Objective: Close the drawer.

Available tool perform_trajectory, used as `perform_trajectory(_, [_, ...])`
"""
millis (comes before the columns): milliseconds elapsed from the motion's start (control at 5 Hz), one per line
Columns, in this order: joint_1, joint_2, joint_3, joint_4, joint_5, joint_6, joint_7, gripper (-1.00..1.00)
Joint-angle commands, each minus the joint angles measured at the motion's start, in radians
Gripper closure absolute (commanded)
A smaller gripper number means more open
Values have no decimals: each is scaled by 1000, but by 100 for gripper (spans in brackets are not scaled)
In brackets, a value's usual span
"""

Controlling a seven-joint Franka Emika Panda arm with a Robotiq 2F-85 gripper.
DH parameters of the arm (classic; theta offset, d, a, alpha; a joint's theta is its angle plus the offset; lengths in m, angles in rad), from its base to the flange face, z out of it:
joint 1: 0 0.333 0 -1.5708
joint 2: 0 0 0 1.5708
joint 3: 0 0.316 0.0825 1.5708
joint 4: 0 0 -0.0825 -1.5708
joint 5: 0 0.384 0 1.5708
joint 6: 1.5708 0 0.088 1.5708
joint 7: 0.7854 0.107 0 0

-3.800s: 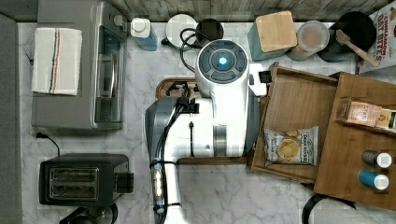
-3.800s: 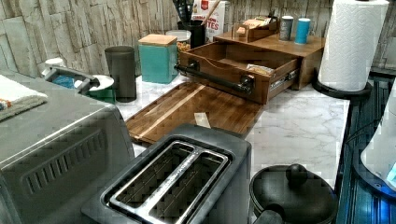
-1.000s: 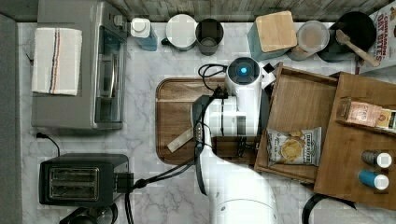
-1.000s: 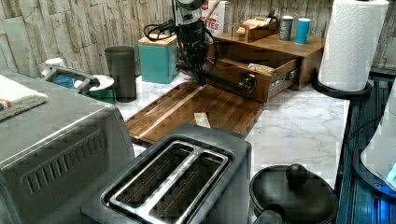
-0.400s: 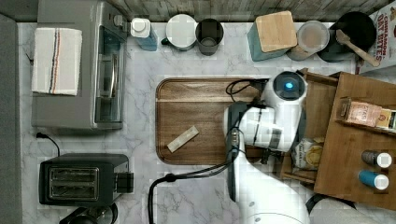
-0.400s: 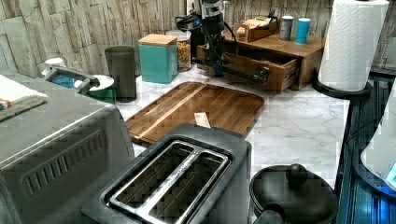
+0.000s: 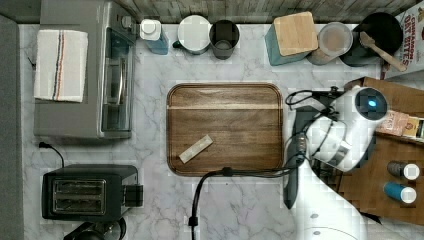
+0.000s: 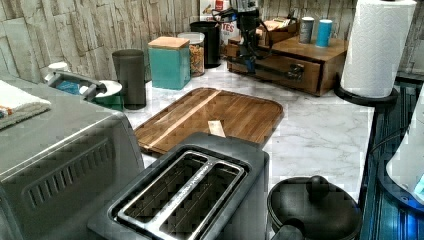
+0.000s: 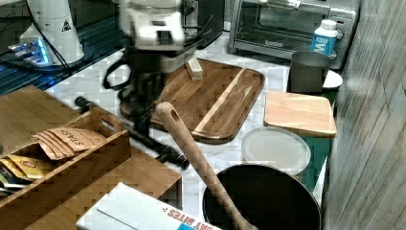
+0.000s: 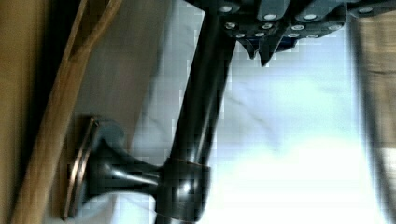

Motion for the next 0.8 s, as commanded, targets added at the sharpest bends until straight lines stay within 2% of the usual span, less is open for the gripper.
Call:
perform_trajectory(200, [-41,-125,-149,-73,-78,127,100,100])
perform_trajectory(800, [-35,-125,-156,-73,-75,128,98,100])
